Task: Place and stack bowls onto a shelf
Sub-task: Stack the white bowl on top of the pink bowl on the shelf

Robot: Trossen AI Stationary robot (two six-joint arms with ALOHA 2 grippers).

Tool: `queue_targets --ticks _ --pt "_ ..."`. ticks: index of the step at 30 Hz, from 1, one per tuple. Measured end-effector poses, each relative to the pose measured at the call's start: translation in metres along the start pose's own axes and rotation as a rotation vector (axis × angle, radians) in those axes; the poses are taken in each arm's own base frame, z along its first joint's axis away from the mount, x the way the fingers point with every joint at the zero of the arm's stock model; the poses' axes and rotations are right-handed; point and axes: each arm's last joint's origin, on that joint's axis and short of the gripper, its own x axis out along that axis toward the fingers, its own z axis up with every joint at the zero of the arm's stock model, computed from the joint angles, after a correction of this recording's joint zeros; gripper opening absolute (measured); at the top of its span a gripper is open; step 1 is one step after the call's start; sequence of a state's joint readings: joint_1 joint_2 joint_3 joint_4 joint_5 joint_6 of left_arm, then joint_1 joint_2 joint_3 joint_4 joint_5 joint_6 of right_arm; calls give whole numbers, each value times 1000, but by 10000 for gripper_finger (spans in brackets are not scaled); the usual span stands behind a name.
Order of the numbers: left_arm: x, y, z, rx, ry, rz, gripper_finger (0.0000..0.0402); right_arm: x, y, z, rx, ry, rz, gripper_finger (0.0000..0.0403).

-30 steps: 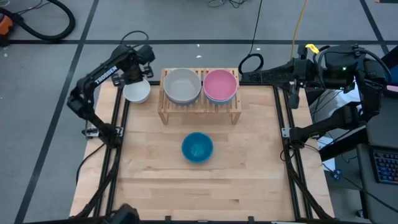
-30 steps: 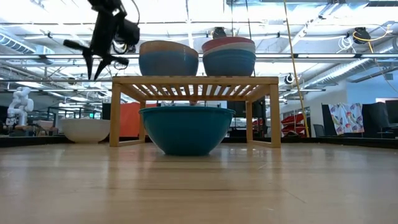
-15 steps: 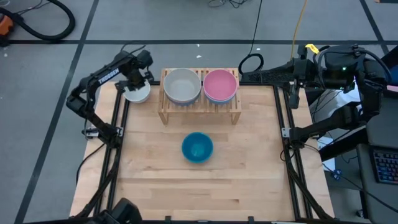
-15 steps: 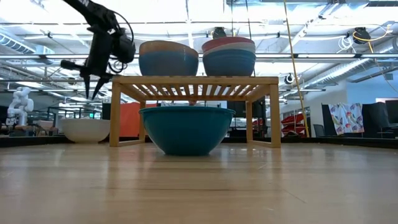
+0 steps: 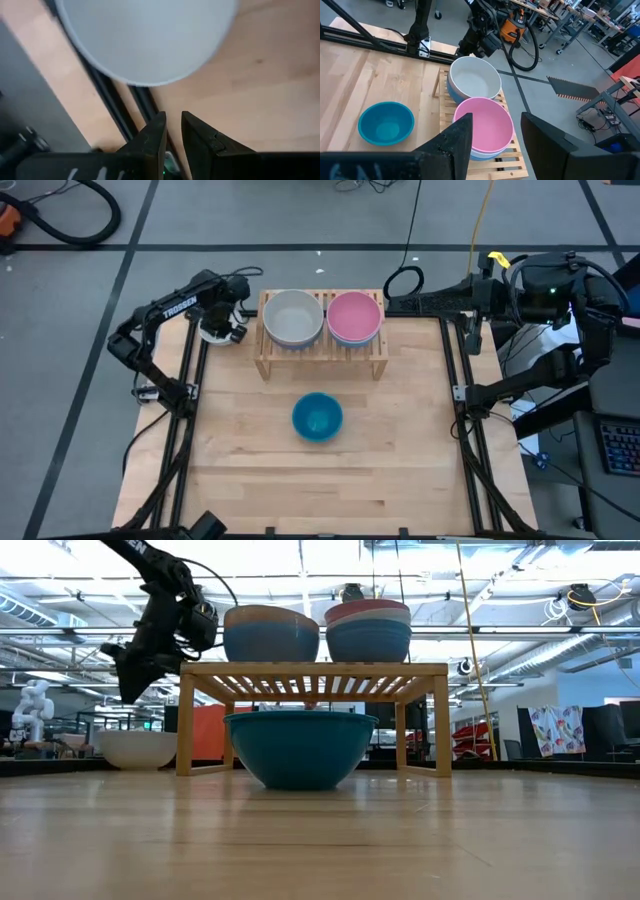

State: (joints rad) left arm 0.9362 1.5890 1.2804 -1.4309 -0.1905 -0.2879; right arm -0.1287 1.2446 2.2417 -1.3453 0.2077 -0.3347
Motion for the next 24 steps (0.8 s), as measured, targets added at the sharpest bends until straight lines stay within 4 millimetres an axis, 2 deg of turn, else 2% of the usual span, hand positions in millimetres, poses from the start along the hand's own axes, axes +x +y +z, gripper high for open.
queue_targets --ticks 4,7,10,16,24 --pt "1 -9 0 177 -33 -2 65 0 0 0 0 0 0 160" --pt "6 -11 0 142 -35 -1 65 0 0 0 0 0 0 160" --pt "13 -9 3 -51 -45 -22 65 0 0 0 0 0 0 160" --pt "18 -2 3 -594 33 -96 65 0 0 1 -2 -6 -2 160" --pt "38 -5 0 -936 65 -73 65 0 0 1 -17 -8 -3 160"
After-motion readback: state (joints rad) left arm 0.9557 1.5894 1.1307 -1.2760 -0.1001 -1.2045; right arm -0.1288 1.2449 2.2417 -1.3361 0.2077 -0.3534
